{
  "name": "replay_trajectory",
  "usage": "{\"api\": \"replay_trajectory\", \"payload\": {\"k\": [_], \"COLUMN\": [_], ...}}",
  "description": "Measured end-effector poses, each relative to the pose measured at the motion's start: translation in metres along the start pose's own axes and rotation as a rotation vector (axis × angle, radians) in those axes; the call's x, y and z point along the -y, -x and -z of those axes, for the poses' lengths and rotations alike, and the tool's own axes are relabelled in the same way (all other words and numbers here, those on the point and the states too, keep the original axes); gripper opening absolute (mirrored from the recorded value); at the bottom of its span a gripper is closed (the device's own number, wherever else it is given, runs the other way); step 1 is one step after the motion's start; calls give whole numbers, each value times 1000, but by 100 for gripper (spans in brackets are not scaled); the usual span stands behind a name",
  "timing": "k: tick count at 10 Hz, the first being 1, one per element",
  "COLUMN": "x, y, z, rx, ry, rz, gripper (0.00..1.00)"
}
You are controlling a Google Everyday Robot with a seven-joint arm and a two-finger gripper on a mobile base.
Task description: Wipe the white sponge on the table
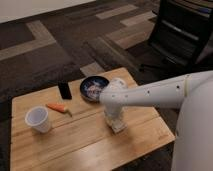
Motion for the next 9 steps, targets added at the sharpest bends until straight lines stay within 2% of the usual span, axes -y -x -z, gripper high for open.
{"api": "replay_trajectory", "payload": {"k": [2,3,5,7,9], "x": [20,31,47,41,19], "y": [-22,-39,-61,-67,-65], "z": [-3,-2,10,14,10], "rx": [-34,-61,-87,-98,-106], "ry": [-21,-48,-98,-110,-96], "rz": [-53,-80,-128,-140,-123], "gripper": [0,0,0,0,0]}}
